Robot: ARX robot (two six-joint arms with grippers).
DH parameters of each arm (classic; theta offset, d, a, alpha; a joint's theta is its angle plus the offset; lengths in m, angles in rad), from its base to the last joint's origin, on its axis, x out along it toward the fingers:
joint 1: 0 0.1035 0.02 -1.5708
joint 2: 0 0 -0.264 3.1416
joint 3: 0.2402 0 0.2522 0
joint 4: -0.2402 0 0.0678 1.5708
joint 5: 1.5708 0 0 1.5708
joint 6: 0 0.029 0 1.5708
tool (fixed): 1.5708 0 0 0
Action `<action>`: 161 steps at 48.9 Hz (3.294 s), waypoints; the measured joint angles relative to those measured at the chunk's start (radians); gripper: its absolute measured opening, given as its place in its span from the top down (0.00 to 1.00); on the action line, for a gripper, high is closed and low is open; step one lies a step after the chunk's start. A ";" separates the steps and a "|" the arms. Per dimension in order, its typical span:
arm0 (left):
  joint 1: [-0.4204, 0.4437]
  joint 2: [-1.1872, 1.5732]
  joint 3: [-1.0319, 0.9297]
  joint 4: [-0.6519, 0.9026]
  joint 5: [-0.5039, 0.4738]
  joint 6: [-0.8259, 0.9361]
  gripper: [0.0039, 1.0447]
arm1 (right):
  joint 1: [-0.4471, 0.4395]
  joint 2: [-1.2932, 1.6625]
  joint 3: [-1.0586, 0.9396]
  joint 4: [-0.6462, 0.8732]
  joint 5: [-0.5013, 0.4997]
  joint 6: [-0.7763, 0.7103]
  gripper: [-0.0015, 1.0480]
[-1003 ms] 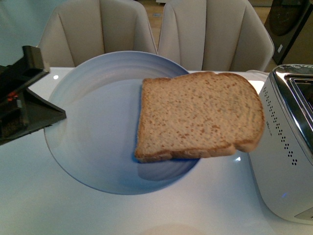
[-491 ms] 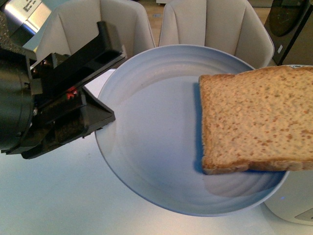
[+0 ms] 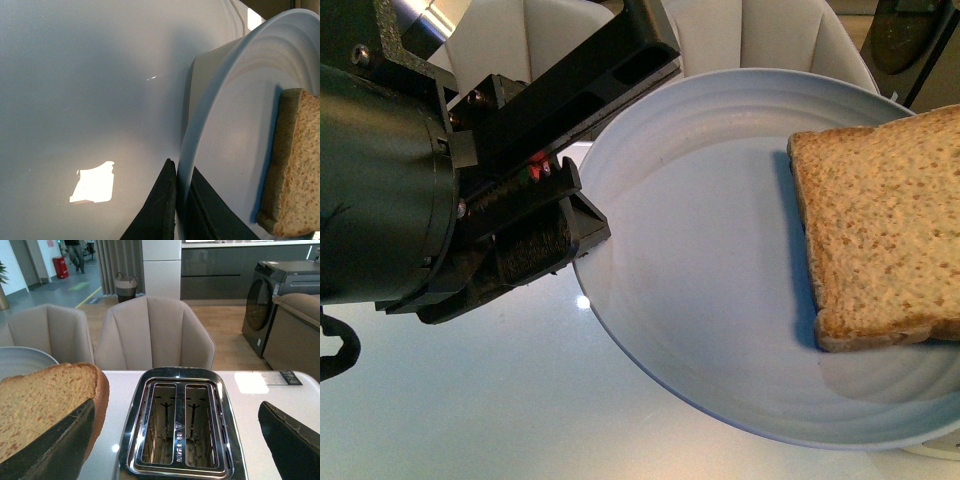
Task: Left arm holds plate, right arm toasts bread
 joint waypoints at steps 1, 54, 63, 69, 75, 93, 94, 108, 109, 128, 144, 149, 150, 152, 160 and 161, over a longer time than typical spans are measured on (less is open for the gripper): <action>0.000 0.000 0.000 0.000 -0.001 0.000 0.97 | 0.000 0.000 0.000 0.000 0.000 0.000 0.08; -0.001 -0.002 0.000 -0.003 -0.001 -0.005 0.97 | 0.000 0.000 0.000 0.000 0.000 0.000 0.08; -0.001 -0.002 0.000 -0.003 -0.001 -0.005 0.97 | 0.000 0.010 0.005 -0.019 0.003 0.002 0.08; -0.001 -0.002 0.000 -0.003 -0.001 -0.005 0.97 | 0.009 0.129 0.071 -0.188 0.017 0.009 0.08; -0.003 -0.002 0.000 -0.003 -0.001 -0.005 0.97 | 0.029 0.193 0.093 -0.178 0.032 0.013 0.08; -0.003 -0.003 0.000 -0.003 0.000 -0.005 0.97 | -0.003 0.383 0.221 -0.049 -0.080 0.154 0.08; -0.003 -0.003 0.000 -0.003 -0.001 -0.005 0.97 | -0.009 0.392 0.233 -0.045 -0.091 0.169 0.08; -0.003 -0.003 0.000 -0.003 -0.001 -0.006 0.97 | 0.018 0.514 0.273 0.023 -0.201 0.433 0.08; -0.003 -0.003 0.000 -0.003 -0.001 -0.006 0.97 | 0.020 0.521 0.271 0.029 -0.204 0.437 0.08; -0.003 -0.003 0.000 -0.003 -0.001 -0.006 0.97 | 0.061 0.754 0.214 0.223 -0.277 0.695 0.08; -0.003 -0.003 0.000 -0.003 -0.001 -0.006 0.97 | 0.071 0.756 0.209 0.224 -0.299 0.770 0.13; -0.003 -0.003 0.000 -0.003 -0.001 -0.006 0.97 | 0.071 0.755 0.206 0.216 -0.302 0.775 0.25; -0.003 -0.003 0.000 -0.003 -0.001 -0.006 0.97 | 0.071 0.755 0.206 0.211 -0.302 0.777 0.30; -0.003 -0.003 0.000 -0.003 -0.001 -0.006 0.97 | 0.070 0.755 0.206 0.204 -0.304 0.781 0.35; -0.003 -0.003 0.000 -0.003 -0.001 -0.006 0.97 | 0.065 0.735 0.206 0.171 -0.319 0.793 0.63; -0.003 -0.003 0.000 -0.003 -0.001 -0.006 0.97 | 0.062 0.726 0.206 0.163 -0.323 0.795 0.68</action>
